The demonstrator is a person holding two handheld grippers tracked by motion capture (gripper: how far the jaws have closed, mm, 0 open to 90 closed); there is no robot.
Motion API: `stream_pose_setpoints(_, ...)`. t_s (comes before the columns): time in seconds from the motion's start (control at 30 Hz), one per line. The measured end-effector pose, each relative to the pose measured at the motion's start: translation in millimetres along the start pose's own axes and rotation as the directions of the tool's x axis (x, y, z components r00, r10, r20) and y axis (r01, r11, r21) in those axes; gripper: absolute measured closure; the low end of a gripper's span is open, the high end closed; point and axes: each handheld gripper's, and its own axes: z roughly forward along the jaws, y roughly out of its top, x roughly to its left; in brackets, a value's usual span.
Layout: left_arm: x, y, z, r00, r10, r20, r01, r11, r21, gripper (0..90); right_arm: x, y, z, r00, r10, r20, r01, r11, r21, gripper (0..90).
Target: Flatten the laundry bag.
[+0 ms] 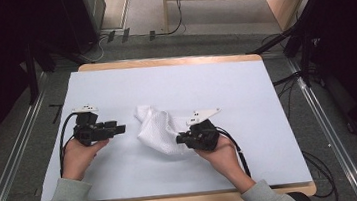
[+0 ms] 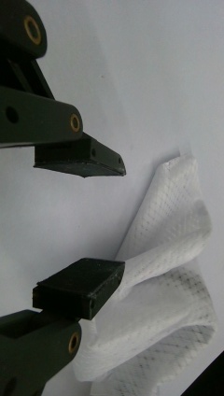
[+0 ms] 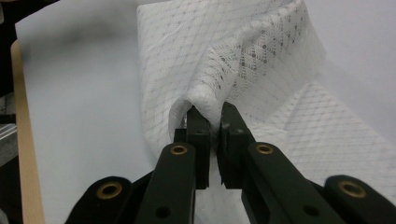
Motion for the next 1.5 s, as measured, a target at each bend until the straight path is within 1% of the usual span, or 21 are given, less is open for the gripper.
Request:
stream_pose_setpoints(0.17, -2.0, 0.2, 0.4, 1.0, 0.006, 0.001, -0.006, 1.0, -0.002, 47.9, 7.3, -3.7, 6.6, 0.9998, -0.004, -0.021, 0.004, 1.0, 0.02, 86.4)
stream_pose_setpoints(0.23, -3.9, 0.8, 1.0, 0.9999, 0.004, 0.009, -0.004, 1.0, -0.005, 47.8, 10.1, -5.9, 10.4, 0.9996, -0.006, -0.028, 0.007, 1.0, 0.03, 86.4)
stream_pose_setpoints(0.27, -5.4, 1.4, 1.2, 0.9999, 0.006, 0.012, -0.006, 0.9999, -0.009, 47.8, 11.7, -7.0, 12.3, 0.9992, -0.004, -0.039, 0.005, 0.999, 0.035, 86.3)
stream_pose_setpoints(0.43, -18.4, 8.0, 3.9, 0.9988, 0.038, 0.03, -0.037, 0.9993, -0.009, 47.5, 19.3, -11.5, 27.9, 0.9981, -0.021, -0.058, 0.025, 0.996, 0.081, 86.1)
stream_pose_setpoints(0.53, -28.4, 10.9, 7.9, 0.9961, 0.079, 0.04, -0.079, 0.9968, 0.003, 47.0, 20.4, -12.8, 35.1, 0.9979, -0.019, -0.063, 0.025, 0.995, 0.094, 85.6)
stream_pose_setpoints(0.57, -30.6, 11.4, 10.4, 0.9953, 0.085, 0.048, -0.085, 0.9964, 0.004, 46.8, 20.5, -13.1, 36.7, 0.9975, -0.023, -0.067, 0.03, 0.995, 0.097, 84.8)
stream_pose_setpoints(0.63, -32.3, 12.4, 14.5, 0.9943, 0.088, 0.059, -0.089, 0.9959, 0.014, 46.1, 22.0, -12.9, 35.5, 0.9974, -0.015, -0.07, 0.022, 0.994, 0.103, 81.8)
stream_pose_setpoints(0.67, -32.8, 12.9, 15.7, 0.9943, 0.09, 0.057, -0.091, 0.9958, 0.015, 46.0, 22.1, -12.5, 33.5, 0.9973, -0.024, -0.069, 0.031, 0.995, 0.095, 78.0)
stream_pose_setpoints(0.7, -34.2, 13.6, 17.4, 0.9943, 0.09, 0.056, -0.092, 0.9956, 0.022, 45.8, 22.4, -11.9, 31.4, 0.9974, -0.018, -0.069, 0.025, 0.995, 0.093, 74.0)
stream_pose_setpoints(0.77, -36.4, 15.2, 18.6, 0.9927, 0.105, 0.06, -0.106, 0.9941, 0.021, 44.9, 21.6, -10.4, 23.7, 0.9968, -0.009, -0.079, 0.015, 0.997, 0.076, 66.6)
stream_pose_setpoints(0.83, -38.4, 17.2, 19.8, 0.9915, 0.113, 0.064, -0.115, 0.9932, 0.018, 43.9, 21.0, -9.4, 16.7, 0.9971, -0.008, -0.075, 0.013, 0.998, 0.065, 61.2)
stream_pose_setpoints(0.87, -39.8, 18.4, 21.5, 0.9907, 0.119, 0.065, -0.121, 0.9925, 0.018, 43.4, 20.2, -8.4, 12.5, 0.9972, -0.007, -0.075, 0.012, 0.998, 0.064, 60.2)
stream_pose_setpoints(0.93, -40.5, 20.3, 24.0, 0.9891, 0.132, 0.065, -0.134, 0.9906, 0.027, 42.9, 17.4, -6.8, 1.8, 0.9977, -0.003, -0.067, 0.006, 0.999, 0.045, 59.0)
stream_pose_setpoints(1.03, -40.2, 22.1, 28.6, 0.9886, 0.131, 0.075, -0.134, 0.9905, 0.033, 42.1, 12.7, -6.5, -10.1, 0.9981, 0.01, -0.06, -0.009, 1.0, 0.025, 59.0)
stream_pose_setpoints(1.2, -40.7, 25.4, 33.7, 0.9867, 0.143, 0.078, -0.146, 0.9885, 0.04, 41.6, 0.3, -7.9, -29.5, 0.999, 0.04, -0.019, -0.04, 0.999, 0.002, 61.1)
stream_pose_setpoints(1.23, -40.4, 26.3, 34.1, 0.9857, 0.147, 0.082, -0.151, 0.9878, 0.04, 41.5, -3.9, -8.1, -33.1, 0.9993, 0.037, 0.005, -0.037, 0.999, -0.006, 61.7)
stream_pose_setpoints(1.27, -40.3, 27.1, 34.9, 0.9851, 0.148, 0.088, -0.152, 0.9877, 0.038, 41.0, -7.9, -8.2, -35.3, 0.999, 0.043, 0.016, -0.043, 0.999, -0.016, 62.6)
stream_pose_setpoints(1.33, -39.5, 28.8, 38.6, 0.9839, 0.145, 0.105, -0.15, 0.9879, 0.042, 39.5, -16.1, -8.3, -36.8, 0.9975, 0.062, 0.035, -0.061, 0.998, -0.02, 62.6)
stream_pose_setpoints(1.4, -39.8, 30.5, 43.6, 0.9819, 0.141, 0.126, -0.148, 0.9878, 0.048, 37.7, -27.6, -9.2, -33.5, 0.9956, 0.073, 0.058, -0.073, 0.997, -0.01, 62.6)
stream_pose_setpoints(1.47, -42.5, 32.2, 49.7, 0.9786, 0.155, 0.135, -0.164, 0.9848, 0.056, 36.7, -42.4, -10.1, -26.7, 0.9933, 0.088, 0.076, -0.089, 0.996, 0.007, 62.5)
stream_pose_setpoints(1.5, -43.1, 32.5, 53.0, 0.976, 0.165, 0.142, -0.175, 0.9828, 0.06, 36.7, -47.0, -9.8, -24.5, 0.9917, 0.096, 0.086, -0.097, 0.995, 0.014, 61.8)
